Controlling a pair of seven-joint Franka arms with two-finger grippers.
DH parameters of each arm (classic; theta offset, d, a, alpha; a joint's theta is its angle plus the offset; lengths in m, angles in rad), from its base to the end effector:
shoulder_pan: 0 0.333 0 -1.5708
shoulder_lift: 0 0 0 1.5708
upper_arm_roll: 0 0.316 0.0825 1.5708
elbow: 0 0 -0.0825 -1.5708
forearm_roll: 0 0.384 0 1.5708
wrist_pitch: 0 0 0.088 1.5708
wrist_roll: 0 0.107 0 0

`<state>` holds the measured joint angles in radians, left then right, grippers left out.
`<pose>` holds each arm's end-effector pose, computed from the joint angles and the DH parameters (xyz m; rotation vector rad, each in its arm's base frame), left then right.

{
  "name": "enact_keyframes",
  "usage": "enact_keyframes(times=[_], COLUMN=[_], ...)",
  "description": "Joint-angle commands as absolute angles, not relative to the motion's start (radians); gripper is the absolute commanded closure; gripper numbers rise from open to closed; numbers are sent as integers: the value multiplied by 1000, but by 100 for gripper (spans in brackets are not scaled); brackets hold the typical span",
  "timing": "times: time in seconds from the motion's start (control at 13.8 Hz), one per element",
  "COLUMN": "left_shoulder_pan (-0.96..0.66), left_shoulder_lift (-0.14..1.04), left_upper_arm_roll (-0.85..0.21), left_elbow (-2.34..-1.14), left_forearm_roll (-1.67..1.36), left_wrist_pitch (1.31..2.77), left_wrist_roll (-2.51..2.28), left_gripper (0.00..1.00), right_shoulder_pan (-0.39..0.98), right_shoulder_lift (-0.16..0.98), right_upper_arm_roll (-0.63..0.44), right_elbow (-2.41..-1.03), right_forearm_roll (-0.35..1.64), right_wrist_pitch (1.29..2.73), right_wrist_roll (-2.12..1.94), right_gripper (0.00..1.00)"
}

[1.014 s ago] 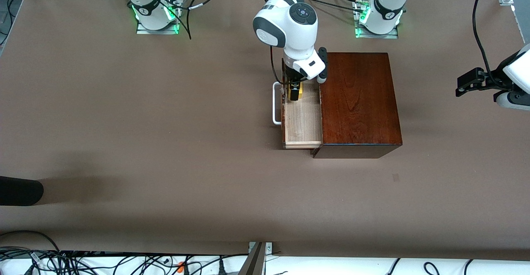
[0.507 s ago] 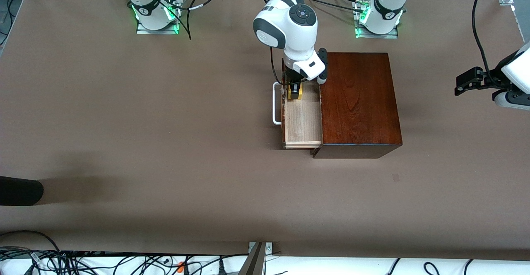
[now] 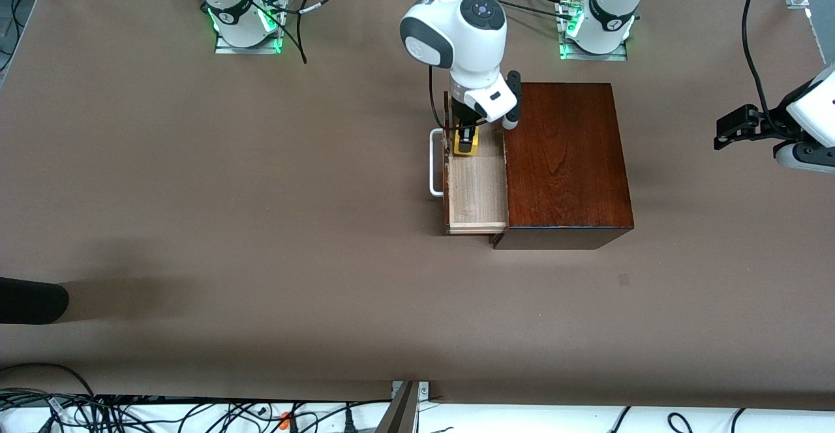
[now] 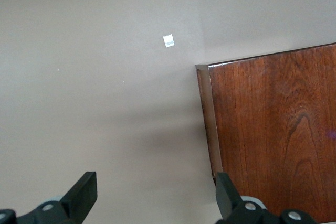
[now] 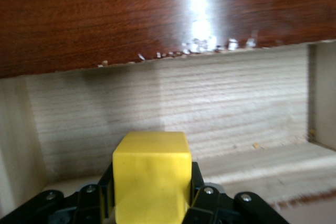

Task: Open drawer, take yellow block, close drawer
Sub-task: 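Close the right gripper on the yellow cube and lift it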

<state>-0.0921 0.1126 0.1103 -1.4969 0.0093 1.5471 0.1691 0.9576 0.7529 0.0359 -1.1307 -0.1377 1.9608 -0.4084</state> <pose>0.5853 0.0080 0.5934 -3.1153 0.2361 0.0992 0.4309 0.6300 0.3682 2.3012 2.0156 0.1600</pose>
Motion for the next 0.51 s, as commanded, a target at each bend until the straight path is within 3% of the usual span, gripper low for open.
enact_keyframes(times=[0.0,0.43], left_shoulder_pan=[-91,-92], left_shoulder_lift=[120,149], left_upper_arm_roll=[84,37], left_elbow=[-1466,-1468], left_forearm_roll=[-14,2], left_wrist_pitch=[1505,1505], left_wrist_roll=[186,173], left_gripper=[0,0], right_shoulder_pan=[919,738], right_shoulder_lift=[715,606], right_upper_arm_roll=[37,37], right_elbow=[-1052,-1054], right_forearm_roll=[-80,-13], right_wrist_pitch=[1852,1725], right_wrist_roll=[-405,-405], right_gripper=[100,100])
